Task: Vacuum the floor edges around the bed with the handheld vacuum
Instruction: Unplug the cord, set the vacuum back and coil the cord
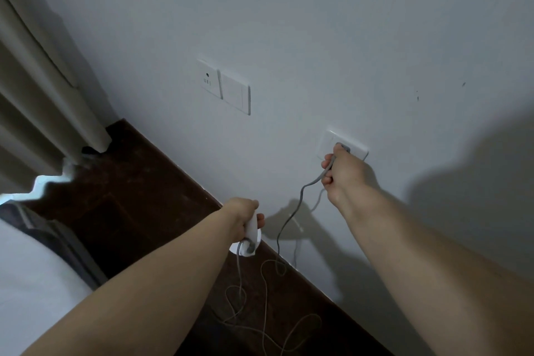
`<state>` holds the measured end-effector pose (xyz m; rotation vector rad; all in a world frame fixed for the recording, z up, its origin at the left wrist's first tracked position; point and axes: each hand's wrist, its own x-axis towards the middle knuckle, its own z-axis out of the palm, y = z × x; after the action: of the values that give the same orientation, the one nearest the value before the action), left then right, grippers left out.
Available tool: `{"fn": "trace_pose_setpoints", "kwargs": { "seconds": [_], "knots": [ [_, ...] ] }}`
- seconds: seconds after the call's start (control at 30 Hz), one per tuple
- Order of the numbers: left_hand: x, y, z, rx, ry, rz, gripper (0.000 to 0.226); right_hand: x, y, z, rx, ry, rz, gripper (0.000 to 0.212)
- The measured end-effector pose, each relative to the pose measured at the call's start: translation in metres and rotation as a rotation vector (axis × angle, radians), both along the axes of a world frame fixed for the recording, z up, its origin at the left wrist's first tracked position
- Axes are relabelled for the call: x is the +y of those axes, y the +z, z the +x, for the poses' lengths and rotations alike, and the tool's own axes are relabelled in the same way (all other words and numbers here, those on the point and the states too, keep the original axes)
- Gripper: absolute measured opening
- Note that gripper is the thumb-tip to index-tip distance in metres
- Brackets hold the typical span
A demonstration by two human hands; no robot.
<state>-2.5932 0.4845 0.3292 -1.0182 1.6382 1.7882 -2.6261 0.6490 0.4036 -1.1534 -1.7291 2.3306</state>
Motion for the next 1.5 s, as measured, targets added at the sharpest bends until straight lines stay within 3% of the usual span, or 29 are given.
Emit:
{"fn": "trace_pose_setpoints", "kwargs": {
  "seconds": [0.23,0.33,0.53,0.8,0.87,1.0,1.17,1.4,1.5],
  "knots": [
    [0.003,-0.001,-0.001,-0.006,0.0,0.024,0.029,-0.008,-0.023,0.005,-0.011,0.124,0.042,0.021],
    [-0.003,-0.002,0.004,-0.023,-0.028,-0.007,0.031,0.001,-0.012,-0.004,-0.08,0.29,0.067,0.016],
    [-0.002,0.0,0.016,-0.003,-0.005,-0.001,0.032,-0.013,-0.022,0.018,-0.191,0.444,-0.002,0.031],
    [0.009,0.009,0.05,0.0,0.103,-0.132,0.025,0.025,-0.037,0.051,-0.221,0.563,-0.013,0.027],
    [0.02,0.016,0.062,-0.005,0.147,-0.144,0.015,0.04,-0.038,0.059,-0.236,0.623,0.002,0.027],
    [0.053,0.026,0.094,-0.011,0.224,-0.135,0.025,0.071,-0.046,0.077,-0.275,0.682,-0.016,0.026],
    [0.122,0.024,0.154,0.014,0.339,-0.191,0.014,0.133,-0.057,0.115,-0.299,0.821,-0.012,0.031],
    [0.2,0.035,0.254,-0.019,0.519,-0.161,0.03,0.18,-0.065,0.185,-0.367,1.019,0.032,0.03],
    [0.223,0.045,0.295,0.002,0.575,-0.164,0.018,0.175,-0.054,0.222,-0.359,1.158,0.067,0.026]
  ]
}}
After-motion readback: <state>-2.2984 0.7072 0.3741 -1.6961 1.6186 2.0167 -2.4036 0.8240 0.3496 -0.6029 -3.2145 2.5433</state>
